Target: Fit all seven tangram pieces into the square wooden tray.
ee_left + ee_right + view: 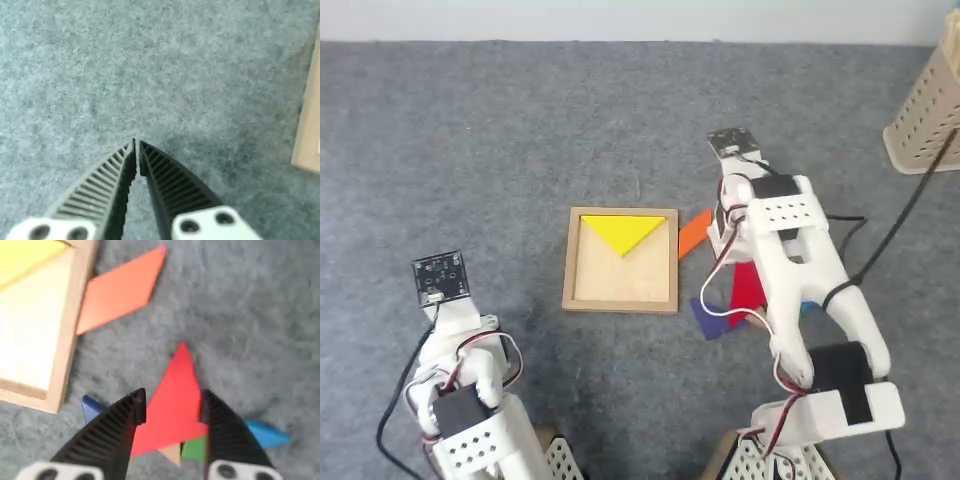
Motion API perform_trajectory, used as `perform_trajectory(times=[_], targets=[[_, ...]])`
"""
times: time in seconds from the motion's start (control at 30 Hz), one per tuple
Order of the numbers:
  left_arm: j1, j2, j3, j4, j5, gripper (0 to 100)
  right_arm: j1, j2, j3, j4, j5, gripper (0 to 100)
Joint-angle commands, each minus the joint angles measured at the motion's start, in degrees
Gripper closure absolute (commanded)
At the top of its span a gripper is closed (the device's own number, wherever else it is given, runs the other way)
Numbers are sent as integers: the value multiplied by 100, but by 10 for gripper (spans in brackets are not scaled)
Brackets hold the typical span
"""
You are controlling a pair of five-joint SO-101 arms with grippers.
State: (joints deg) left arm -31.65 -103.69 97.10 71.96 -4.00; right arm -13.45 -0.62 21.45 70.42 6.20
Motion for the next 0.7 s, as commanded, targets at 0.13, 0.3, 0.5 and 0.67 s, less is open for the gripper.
perform_trajectory(times=[0.13, 0.3, 0.5, 0.67], targets=[[9, -18, -48, 18, 53, 987, 171, 488, 255, 31, -316, 742], [9, -18, -48, 18, 53, 987, 22, 1156, 193, 57, -193, 742], [9, -18, -48, 18, 53, 987, 22, 1473, 193, 92, -158, 742], [9, -18, -48, 18, 53, 987, 66, 1481, 176, 382, -158, 693]])
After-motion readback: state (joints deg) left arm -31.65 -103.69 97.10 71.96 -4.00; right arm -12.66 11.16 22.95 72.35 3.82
